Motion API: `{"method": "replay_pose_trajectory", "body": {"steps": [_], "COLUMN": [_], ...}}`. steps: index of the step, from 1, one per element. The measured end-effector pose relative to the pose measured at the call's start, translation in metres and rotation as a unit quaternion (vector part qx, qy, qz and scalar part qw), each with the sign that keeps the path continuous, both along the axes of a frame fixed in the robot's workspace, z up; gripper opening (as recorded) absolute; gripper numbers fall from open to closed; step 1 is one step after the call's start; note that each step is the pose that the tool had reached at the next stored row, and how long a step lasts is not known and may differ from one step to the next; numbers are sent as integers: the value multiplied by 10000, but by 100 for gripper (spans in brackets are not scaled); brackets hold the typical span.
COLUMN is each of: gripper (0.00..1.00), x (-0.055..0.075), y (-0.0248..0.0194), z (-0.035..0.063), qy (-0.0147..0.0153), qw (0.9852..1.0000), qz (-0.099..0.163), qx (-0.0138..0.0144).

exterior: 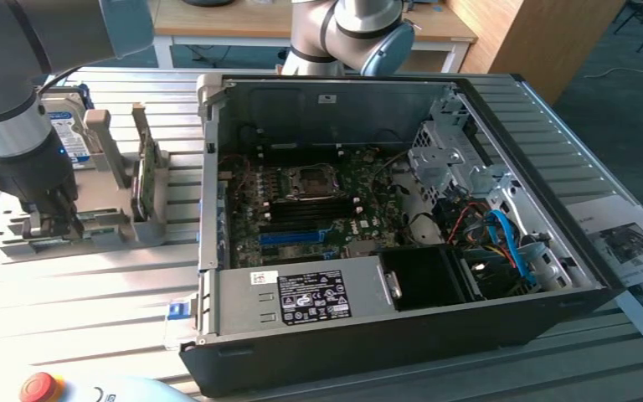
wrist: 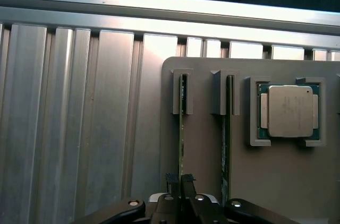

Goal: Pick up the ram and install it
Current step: 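Pick up the ram and move it above insertion slot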

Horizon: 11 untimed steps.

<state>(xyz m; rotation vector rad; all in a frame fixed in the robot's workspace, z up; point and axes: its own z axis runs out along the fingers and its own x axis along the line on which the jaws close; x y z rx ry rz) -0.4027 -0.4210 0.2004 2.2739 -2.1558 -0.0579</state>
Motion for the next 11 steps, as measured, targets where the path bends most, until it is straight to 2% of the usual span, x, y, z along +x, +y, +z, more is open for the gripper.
{"method": "replay_pose_trajectory", "body": {"steps": [11], "gripper": [12], "x": [0], "y": [0], "z": [0], "qy": [0], "qw": [10000], "qz": [0], "qx": [0]}}
